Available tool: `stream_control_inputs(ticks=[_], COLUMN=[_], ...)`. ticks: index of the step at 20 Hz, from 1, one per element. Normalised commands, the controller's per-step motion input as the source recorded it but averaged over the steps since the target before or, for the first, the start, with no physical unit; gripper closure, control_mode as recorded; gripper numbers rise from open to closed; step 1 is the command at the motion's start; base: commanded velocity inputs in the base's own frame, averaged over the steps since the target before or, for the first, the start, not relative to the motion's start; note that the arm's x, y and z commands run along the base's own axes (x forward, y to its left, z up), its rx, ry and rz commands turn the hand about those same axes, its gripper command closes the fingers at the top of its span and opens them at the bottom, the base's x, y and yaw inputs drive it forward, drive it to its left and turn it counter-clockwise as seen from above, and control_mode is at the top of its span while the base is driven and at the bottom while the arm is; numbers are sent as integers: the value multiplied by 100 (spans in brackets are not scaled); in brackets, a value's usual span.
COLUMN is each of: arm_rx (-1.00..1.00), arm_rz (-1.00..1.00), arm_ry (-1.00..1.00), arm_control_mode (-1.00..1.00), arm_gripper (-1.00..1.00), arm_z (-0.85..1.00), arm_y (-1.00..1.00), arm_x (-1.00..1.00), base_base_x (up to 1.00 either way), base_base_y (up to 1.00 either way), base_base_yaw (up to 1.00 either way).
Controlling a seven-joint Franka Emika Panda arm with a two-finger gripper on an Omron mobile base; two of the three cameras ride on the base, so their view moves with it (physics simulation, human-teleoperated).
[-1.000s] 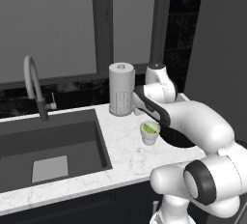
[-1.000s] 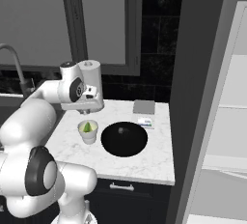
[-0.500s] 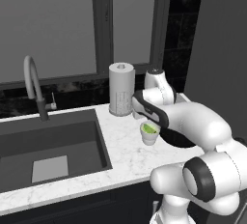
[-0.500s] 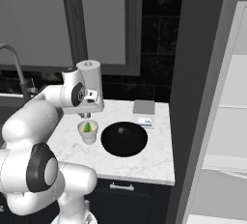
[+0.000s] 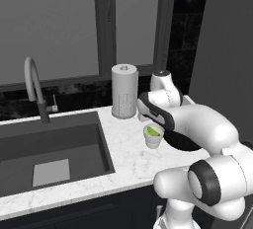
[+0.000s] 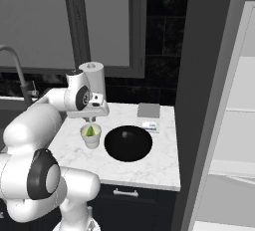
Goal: Grab a lemon wedge from the fridge and one ice cube from the ice bowl, and put them in the glass of lemonade.
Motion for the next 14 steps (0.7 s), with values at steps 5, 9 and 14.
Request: stream_control_inputs(ticks=[5, 9, 14], arm_rx=[0, 0, 0], arm_rz=[0, 0, 0], arm_ry=[0, 0, 0], arm_control_mode=[-100, -100, -100], arm_gripper=[100, -100, -100], arm_z=[0, 0, 0], arm_y=[-1, 0, 0], arm_x=[0, 0, 0], base_base_x=[0, 0, 0], base_base_y=[0, 0, 0], base_base_yaw=[0, 0, 0])
